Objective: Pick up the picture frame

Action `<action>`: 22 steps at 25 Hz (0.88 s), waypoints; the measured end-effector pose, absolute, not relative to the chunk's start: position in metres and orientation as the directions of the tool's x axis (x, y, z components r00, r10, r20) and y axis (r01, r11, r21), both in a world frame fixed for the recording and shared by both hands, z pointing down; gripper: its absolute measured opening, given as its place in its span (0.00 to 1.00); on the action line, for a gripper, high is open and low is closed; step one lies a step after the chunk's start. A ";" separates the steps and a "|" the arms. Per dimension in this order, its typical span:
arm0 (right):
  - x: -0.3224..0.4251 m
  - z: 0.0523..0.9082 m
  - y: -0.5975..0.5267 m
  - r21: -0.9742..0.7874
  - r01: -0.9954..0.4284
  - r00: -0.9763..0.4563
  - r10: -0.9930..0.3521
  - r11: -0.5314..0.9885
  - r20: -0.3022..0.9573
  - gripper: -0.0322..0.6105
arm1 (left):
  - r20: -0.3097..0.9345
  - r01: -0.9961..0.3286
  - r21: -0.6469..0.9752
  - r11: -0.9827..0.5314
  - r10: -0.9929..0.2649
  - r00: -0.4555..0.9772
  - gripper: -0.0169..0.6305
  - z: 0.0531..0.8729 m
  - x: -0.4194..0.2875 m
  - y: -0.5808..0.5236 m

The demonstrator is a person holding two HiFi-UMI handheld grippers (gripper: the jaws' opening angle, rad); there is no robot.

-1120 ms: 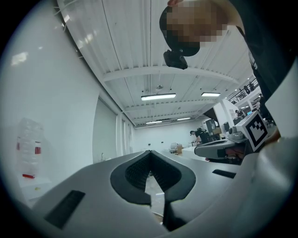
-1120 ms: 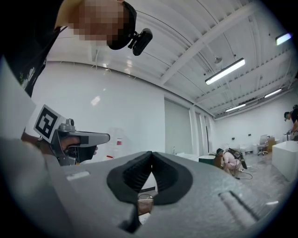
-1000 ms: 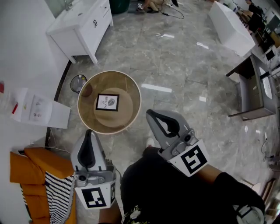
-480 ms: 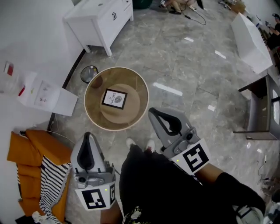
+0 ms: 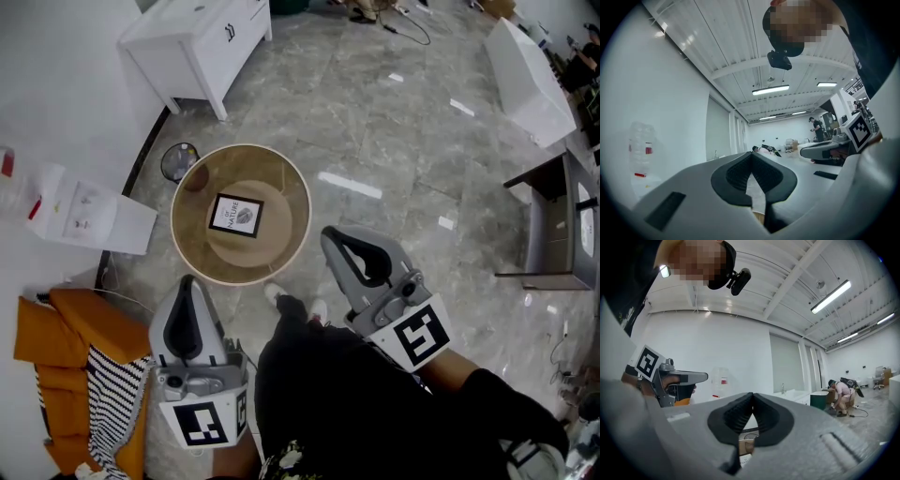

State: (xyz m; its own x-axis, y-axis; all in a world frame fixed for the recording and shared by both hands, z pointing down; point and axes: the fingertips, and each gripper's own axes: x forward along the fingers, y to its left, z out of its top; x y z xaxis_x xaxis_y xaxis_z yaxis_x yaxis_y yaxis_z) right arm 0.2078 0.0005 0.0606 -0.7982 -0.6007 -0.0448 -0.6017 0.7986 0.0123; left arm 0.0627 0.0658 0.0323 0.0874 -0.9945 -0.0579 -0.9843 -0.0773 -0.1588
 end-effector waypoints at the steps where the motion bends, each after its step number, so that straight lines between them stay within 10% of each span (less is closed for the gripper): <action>1: 0.203 0.060 -0.003 0.012 -0.600 -0.799 -0.599 0.800 -0.046 0.05 | -0.057 -0.985 -0.158 -0.072 -0.995 0.082 0.05 0.033 0.057 0.064; 22: 0.077 0.042 -0.063 0.118 -0.569 -0.823 -0.563 0.814 -0.081 0.05 | -0.111 -0.991 -0.135 -0.007 -0.994 0.022 0.05 0.040 -0.073 0.007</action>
State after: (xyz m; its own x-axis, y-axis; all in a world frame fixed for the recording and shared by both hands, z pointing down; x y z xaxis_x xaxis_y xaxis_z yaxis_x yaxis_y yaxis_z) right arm 0.0773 -0.0634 0.0417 -0.8226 -0.5627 -0.0815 -0.5686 0.8140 0.1184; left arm -0.0733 0.0069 0.0405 0.0220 -0.9936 -0.1110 -0.9908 -0.0069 -0.1354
